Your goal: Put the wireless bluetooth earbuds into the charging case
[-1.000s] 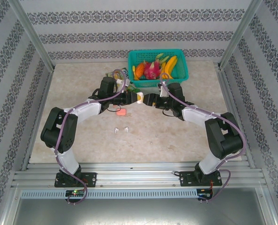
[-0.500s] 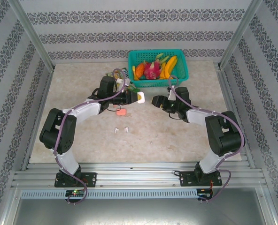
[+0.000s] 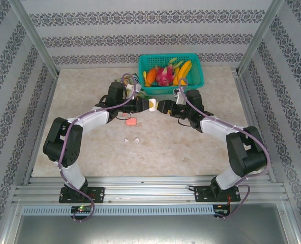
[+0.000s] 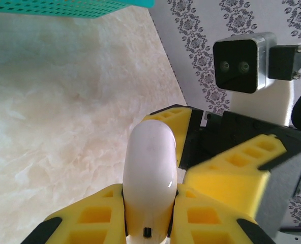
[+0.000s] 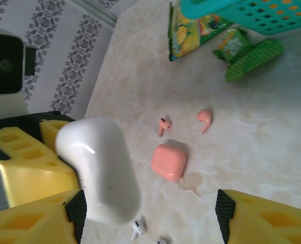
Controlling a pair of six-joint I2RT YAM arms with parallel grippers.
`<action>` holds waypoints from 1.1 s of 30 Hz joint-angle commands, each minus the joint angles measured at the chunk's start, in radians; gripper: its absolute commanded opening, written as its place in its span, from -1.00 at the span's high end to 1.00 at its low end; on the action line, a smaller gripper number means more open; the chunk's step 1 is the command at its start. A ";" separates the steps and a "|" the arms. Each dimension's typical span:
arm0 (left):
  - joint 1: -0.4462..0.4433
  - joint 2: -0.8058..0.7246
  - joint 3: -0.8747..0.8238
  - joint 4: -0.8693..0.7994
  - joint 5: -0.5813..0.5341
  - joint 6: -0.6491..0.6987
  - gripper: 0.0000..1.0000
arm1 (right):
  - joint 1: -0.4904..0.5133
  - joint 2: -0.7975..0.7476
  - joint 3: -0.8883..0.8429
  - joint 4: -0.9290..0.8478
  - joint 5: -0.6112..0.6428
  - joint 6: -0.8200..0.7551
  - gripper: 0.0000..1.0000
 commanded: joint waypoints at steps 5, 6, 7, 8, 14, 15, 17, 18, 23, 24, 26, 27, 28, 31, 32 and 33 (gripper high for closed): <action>-0.016 0.008 0.043 0.024 0.023 -0.003 0.96 | 0.019 0.046 0.044 0.002 0.005 -0.024 -0.39; -0.017 0.007 0.044 0.022 0.022 -0.001 0.96 | 0.015 0.051 0.039 0.003 0.012 -0.024 -0.39; -0.017 0.003 0.046 0.021 0.023 -0.001 0.96 | 0.008 0.058 0.032 0.008 0.017 -0.020 -0.38; -0.016 0.001 0.046 0.021 0.024 0.000 0.96 | 0.001 0.062 0.024 0.016 0.018 -0.016 -0.37; -0.018 -0.013 0.049 0.024 0.025 -0.002 0.96 | -0.040 0.085 -0.024 0.045 0.024 -0.002 -0.34; -0.019 -0.016 0.048 0.027 0.028 -0.004 0.97 | -0.043 0.089 -0.029 0.045 0.027 -0.003 -0.33; -0.019 -0.014 0.049 0.029 0.028 -0.006 0.96 | -0.046 0.096 -0.035 0.050 0.031 0.000 -0.33; -0.020 -0.014 0.051 0.030 0.029 -0.006 0.97 | -0.046 0.101 -0.037 0.054 0.031 0.002 -0.33; -0.023 -0.016 0.053 0.028 0.031 -0.006 0.96 | -0.048 0.114 -0.038 0.065 0.025 0.011 -0.32; -0.023 -0.015 0.054 0.026 0.030 -0.005 0.97 | -0.048 0.112 -0.039 0.064 0.023 0.011 -0.32; -0.022 -0.014 0.052 0.026 0.030 -0.002 0.97 | -0.052 0.101 -0.042 0.062 0.016 0.010 -0.32; -0.023 -0.015 0.051 0.023 0.030 0.000 0.96 | -0.056 0.091 -0.045 0.056 0.010 0.005 -0.32; -0.023 -0.013 0.053 0.022 0.030 0.003 0.96 | -0.062 0.078 -0.053 0.052 0.003 -0.001 -0.33; -0.023 -0.011 0.051 0.015 0.039 0.014 0.96 | -0.099 0.030 -0.094 0.052 -0.038 -0.019 -0.33; -0.023 -0.009 0.050 0.013 0.043 0.018 0.97 | -0.113 0.016 -0.107 0.056 -0.055 -0.025 -0.33; -0.023 -0.006 0.050 0.013 0.049 0.022 0.97 | -0.133 0.003 -0.122 0.061 -0.081 -0.033 -0.33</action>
